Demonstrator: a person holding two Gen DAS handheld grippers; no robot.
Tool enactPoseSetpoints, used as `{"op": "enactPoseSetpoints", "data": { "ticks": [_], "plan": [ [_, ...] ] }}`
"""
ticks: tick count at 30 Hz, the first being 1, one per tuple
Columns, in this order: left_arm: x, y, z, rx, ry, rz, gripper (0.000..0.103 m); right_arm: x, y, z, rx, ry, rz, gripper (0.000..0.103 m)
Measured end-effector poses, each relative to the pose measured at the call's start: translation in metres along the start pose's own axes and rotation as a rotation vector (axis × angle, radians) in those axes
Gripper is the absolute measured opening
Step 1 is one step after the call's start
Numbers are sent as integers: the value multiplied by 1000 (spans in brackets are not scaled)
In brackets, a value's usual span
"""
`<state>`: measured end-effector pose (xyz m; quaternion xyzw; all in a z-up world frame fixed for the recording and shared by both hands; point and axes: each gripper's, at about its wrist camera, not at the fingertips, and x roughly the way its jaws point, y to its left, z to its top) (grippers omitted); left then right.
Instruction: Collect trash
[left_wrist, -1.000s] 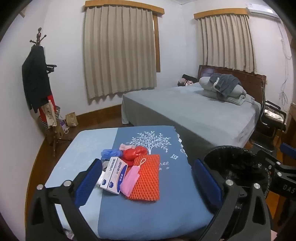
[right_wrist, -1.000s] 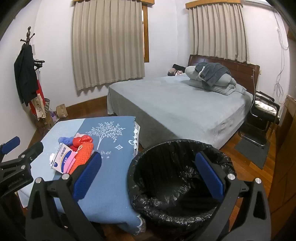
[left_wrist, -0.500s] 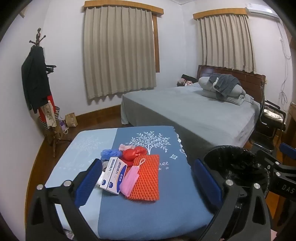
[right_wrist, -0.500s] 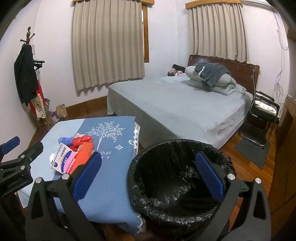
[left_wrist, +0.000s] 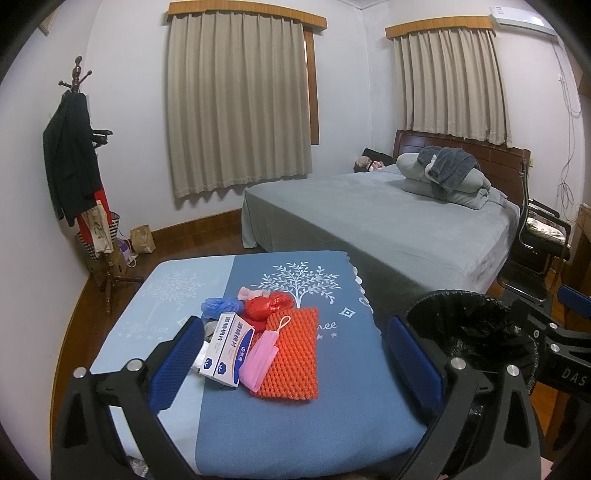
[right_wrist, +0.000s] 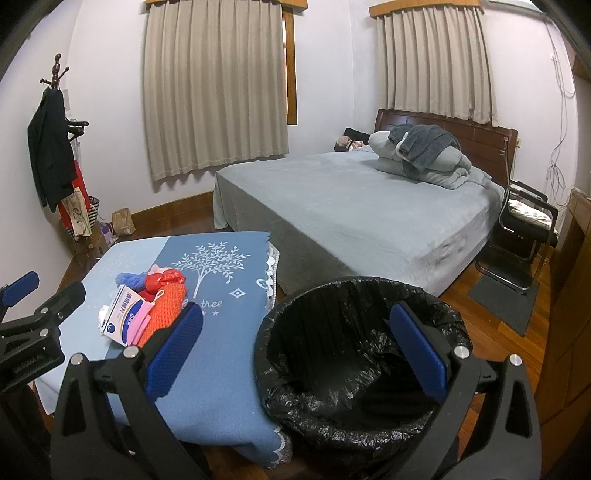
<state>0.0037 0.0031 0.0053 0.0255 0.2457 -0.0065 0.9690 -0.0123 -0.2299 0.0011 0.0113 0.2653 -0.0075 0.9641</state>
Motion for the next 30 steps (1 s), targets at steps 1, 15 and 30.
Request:
{"op": "enactPoseSetpoints", "data": {
  "ticks": [1, 15, 30],
  "plan": [
    [0, 0, 0, 0, 0, 0, 97, 0, 0, 0, 0, -1, 0, 98],
    [-1, -1, -3, 2, -1, 2, 97, 0, 0, 0, 1, -1, 0, 98],
    [-1, -1, -3, 3, 0, 2, 97, 0, 0, 0, 3, -1, 1, 98]
  ]
}}
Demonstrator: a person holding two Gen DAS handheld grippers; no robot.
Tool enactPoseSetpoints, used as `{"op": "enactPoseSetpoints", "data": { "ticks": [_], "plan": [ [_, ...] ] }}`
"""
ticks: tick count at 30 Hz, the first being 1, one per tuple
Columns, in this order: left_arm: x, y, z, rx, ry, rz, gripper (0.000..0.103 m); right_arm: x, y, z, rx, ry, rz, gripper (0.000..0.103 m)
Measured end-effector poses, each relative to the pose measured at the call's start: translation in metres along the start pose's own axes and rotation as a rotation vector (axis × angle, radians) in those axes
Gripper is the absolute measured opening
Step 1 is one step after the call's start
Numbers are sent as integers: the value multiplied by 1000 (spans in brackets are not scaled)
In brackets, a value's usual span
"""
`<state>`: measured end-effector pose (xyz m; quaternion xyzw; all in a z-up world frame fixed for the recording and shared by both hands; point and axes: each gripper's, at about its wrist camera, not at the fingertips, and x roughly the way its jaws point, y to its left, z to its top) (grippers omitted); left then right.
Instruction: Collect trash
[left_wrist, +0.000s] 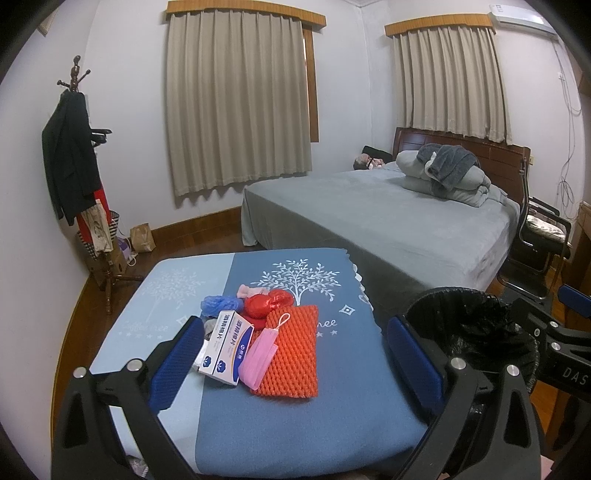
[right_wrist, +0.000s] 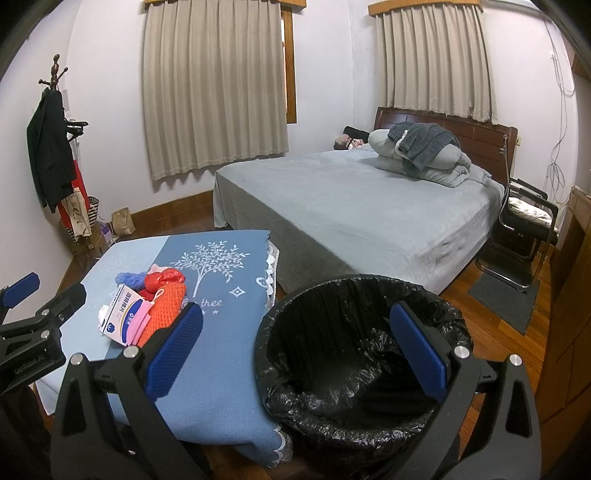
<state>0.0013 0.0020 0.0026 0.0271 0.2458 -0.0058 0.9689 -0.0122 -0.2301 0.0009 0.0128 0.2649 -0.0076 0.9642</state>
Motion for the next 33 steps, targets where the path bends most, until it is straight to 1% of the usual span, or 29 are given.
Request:
{"op": "enactPoseSetpoints", "data": {
  "ticks": [28, 33],
  "plan": [
    [0, -1, 0, 0, 3, 0, 97, 0, -1, 1, 2, 2, 1, 98],
    [4, 0, -10, -5, 5, 0, 97, 2, 0, 2, 0, -1, 6, 98]
  ]
}}
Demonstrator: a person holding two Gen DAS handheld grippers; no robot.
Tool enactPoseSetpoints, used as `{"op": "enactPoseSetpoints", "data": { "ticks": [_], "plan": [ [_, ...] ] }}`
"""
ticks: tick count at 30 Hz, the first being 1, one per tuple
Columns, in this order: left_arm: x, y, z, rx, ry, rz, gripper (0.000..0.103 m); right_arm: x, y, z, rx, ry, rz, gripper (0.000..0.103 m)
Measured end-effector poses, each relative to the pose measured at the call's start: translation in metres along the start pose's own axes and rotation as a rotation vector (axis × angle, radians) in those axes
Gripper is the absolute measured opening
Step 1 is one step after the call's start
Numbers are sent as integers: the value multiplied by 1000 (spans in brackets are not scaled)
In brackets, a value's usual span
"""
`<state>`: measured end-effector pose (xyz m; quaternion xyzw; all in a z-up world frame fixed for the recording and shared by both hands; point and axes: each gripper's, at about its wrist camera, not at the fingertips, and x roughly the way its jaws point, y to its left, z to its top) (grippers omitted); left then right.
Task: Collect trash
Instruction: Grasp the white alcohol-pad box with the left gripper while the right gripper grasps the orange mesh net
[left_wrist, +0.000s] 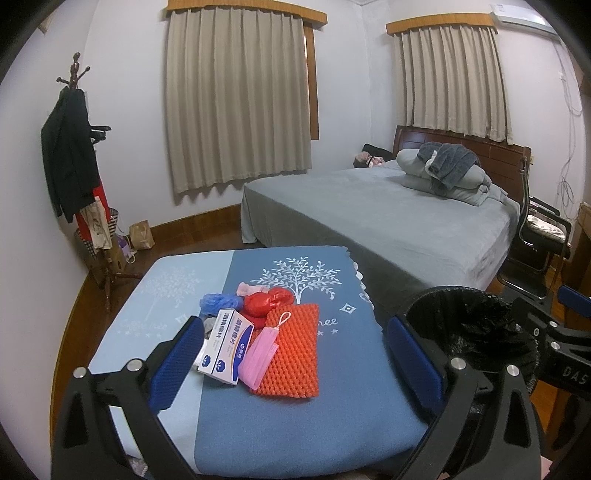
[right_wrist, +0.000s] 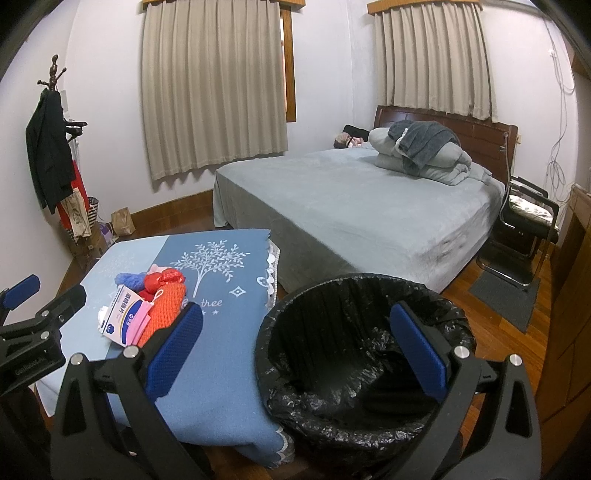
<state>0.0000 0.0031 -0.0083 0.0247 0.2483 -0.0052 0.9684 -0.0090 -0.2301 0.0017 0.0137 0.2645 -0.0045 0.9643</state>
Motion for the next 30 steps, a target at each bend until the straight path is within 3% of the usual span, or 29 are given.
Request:
{"op": "enactPoseSetpoints", "data": {
  "ticks": [4, 13, 19, 22, 23, 30],
  "plan": [
    [8, 11, -2, -1, -11, 23, 97, 16, 12, -5, -7, -7, 20, 98],
    [52, 79, -23, -42, 50, 185, 97, 81, 57, -20, -26, 36, 108, 98],
    [75, 105, -42, -54, 101, 206, 97, 116, 94, -29, -61, 86, 185, 98],
    [83, 111, -53, -47, 110, 206, 97, 132, 114, -37, -101, 124, 203, 90],
    [86, 111, -55, -44, 113, 206, 97, 137, 118, -39, -109, 138, 208, 81],
    [101, 123, -67, -59, 134, 191, 96, 167, 144, -54, -130, 214, 246, 71]
  ]
}}
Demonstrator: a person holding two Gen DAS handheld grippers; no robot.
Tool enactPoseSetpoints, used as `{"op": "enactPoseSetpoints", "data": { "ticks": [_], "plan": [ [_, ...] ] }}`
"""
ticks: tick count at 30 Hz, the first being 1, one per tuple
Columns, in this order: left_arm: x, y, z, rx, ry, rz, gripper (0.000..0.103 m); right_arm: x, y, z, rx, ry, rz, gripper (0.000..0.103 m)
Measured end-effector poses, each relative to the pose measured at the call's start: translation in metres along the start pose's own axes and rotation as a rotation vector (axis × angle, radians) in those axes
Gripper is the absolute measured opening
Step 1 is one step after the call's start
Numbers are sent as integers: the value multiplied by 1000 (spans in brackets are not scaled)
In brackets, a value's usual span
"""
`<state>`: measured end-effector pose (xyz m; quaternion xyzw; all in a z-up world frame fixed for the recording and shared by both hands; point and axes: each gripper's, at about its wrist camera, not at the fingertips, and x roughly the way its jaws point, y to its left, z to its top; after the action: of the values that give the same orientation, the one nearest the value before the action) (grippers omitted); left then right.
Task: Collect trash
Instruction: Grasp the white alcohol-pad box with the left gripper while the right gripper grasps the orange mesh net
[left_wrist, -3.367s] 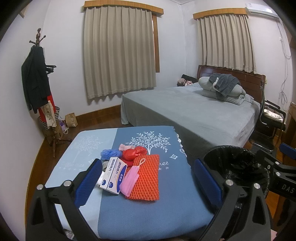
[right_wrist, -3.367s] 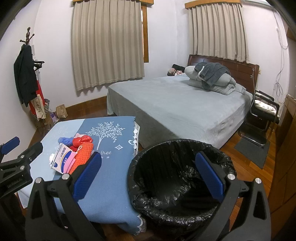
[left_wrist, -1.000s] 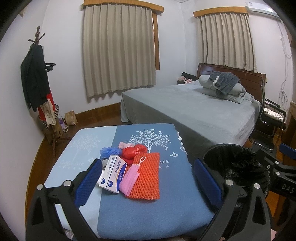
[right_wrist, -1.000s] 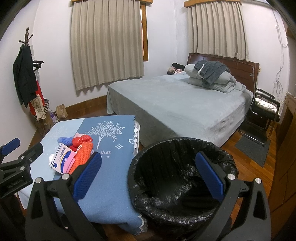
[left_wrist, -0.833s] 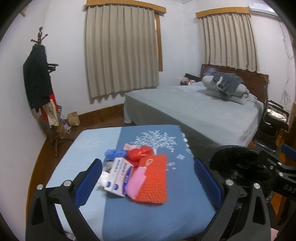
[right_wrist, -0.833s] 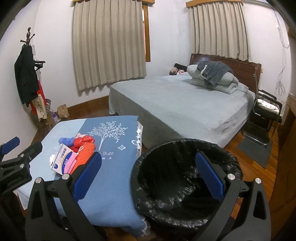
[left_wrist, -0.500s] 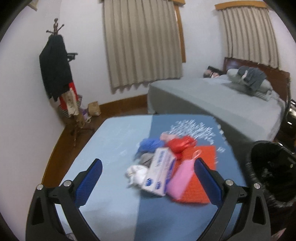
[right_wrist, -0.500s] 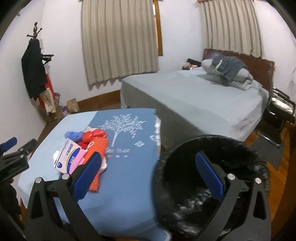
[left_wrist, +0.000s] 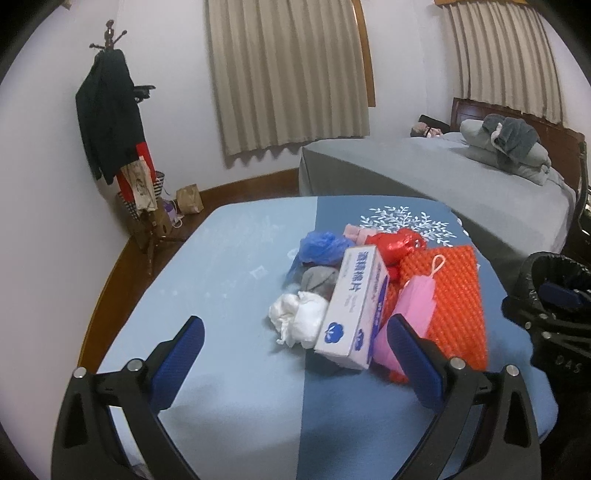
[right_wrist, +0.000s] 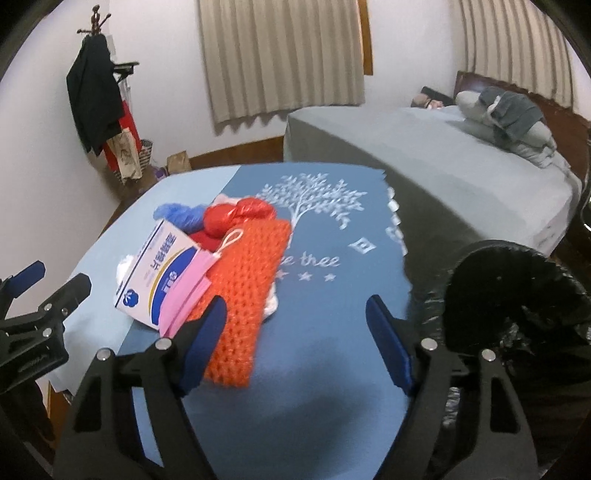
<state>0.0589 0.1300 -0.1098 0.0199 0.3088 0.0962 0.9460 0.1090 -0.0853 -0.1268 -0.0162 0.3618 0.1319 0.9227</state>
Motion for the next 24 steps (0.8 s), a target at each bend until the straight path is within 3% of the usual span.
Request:
{"op": "enactPoseSetpoints", "data": {
  "ticks": [2, 10, 18, 24],
  "plan": [
    [3, 5, -2, -8, 10, 5, 95, 9, 1, -1, 0, 24, 7, 67],
    [11, 21, -6, -37, 38, 24, 95, 36, 13, -7, -13, 104, 49, 64],
    [16, 21, -7, -45, 44, -12, 92, 46, 15, -10, 4, 166, 203, 18],
    [20, 9, -5, -25, 42, -76, 81, 28, 8, -3, 21, 125, 233, 12]
  ]
}}
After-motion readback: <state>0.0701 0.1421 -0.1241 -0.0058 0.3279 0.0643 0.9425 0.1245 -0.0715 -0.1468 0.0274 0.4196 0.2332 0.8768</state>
